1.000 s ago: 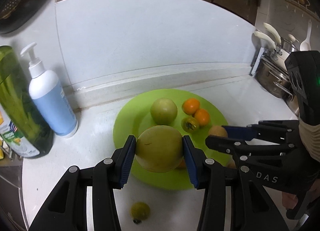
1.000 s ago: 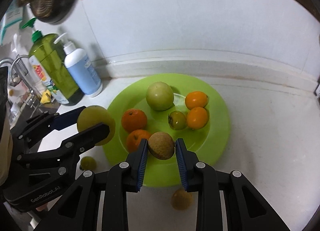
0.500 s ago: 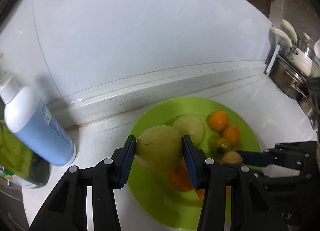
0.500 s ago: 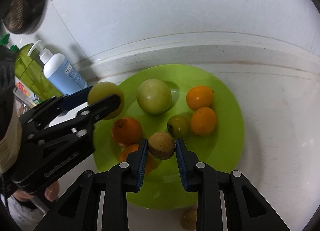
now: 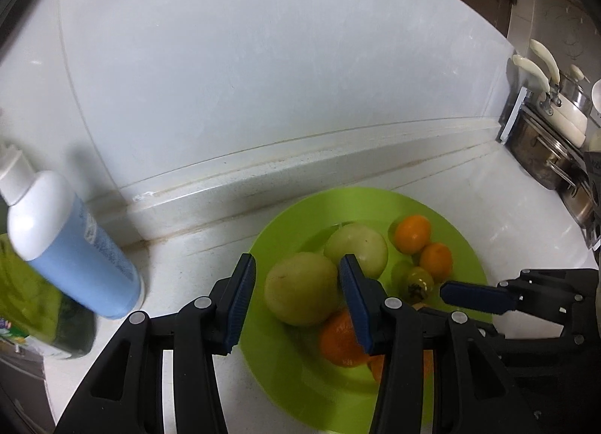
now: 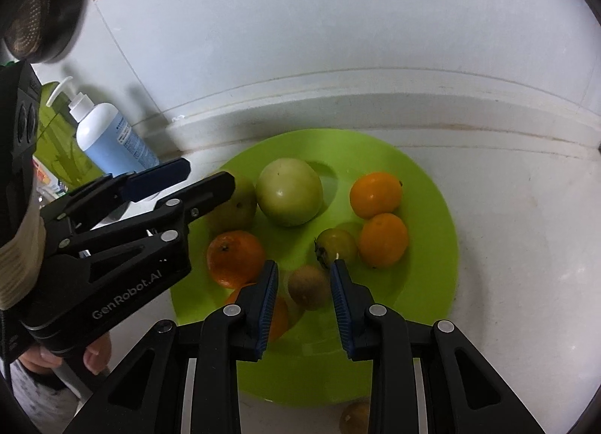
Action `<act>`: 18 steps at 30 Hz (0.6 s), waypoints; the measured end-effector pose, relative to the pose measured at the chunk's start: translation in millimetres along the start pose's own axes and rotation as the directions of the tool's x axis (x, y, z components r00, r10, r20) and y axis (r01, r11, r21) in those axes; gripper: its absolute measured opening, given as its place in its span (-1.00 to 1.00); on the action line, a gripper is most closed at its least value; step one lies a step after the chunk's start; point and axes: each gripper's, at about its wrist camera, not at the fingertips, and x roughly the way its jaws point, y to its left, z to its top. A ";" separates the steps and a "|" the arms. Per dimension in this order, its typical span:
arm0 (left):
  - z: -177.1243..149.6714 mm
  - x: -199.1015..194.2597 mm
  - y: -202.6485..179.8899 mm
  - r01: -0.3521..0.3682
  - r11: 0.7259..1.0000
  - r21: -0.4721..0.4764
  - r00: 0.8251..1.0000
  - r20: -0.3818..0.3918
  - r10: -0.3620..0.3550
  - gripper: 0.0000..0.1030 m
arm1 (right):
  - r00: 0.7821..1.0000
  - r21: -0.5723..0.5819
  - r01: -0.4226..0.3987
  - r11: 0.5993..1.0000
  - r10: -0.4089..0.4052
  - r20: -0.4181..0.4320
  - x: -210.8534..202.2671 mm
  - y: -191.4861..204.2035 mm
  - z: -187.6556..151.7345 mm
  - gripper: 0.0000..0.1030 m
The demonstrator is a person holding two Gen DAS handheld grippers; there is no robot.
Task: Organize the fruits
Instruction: 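Lower both fruits onto the plate and open both tools, then withdraw both tools toward the small green fruit and the last brown fruit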
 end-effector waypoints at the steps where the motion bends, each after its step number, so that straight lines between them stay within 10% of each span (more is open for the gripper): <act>1: -1.6 -2.9 -0.7 -0.007 1.000 0.002 1.000 -0.001 0.007 -0.11 | 1.000 -0.002 0.004 1.000 -0.004 0.006 -2.3 1.0 -0.8 -0.41; 10: -12.7 -53.8 -16.4 -0.048 0.999 0.006 0.998 0.045 0.048 -0.09 | 0.998 0.004 -0.011 1.000 0.011 0.065 -35.6 3.0 -12.4 -0.41; 18: -23.8 -118.9 -25.7 -0.094 0.996 -0.012 0.986 0.140 0.094 0.38 | 0.980 -0.008 0.023 1.000 -0.021 0.200 -94.5 8.8 -28.9 -0.19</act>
